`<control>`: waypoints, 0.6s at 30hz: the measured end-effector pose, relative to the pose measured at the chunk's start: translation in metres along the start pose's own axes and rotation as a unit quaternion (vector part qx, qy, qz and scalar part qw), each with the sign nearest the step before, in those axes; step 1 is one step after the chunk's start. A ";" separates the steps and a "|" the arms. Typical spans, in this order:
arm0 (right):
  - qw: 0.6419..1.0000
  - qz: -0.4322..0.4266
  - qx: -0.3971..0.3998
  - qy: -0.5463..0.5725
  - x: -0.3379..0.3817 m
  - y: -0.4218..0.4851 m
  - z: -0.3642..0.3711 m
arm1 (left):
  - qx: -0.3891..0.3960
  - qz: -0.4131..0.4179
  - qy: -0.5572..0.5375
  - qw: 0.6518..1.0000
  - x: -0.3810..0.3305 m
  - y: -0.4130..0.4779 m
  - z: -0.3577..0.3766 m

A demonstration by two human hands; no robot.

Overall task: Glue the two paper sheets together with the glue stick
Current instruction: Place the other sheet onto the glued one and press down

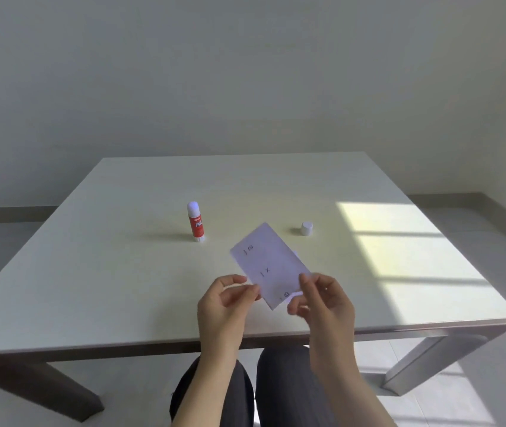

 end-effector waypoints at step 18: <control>0.904 -0.013 0.081 -0.420 0.000 0.072 -0.028 | 0.064 0.001 0.281 0.958 0.000 0.056 0.028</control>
Point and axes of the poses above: each hand's wrist, its own y-axis towards the middle knuckle, its own z-axis out of the palm, x = y × z, the point moved 7 cm from there along y, towards the middle knuckle, and after that the axes turned 1 degree about -z, right-handed, at the moved point
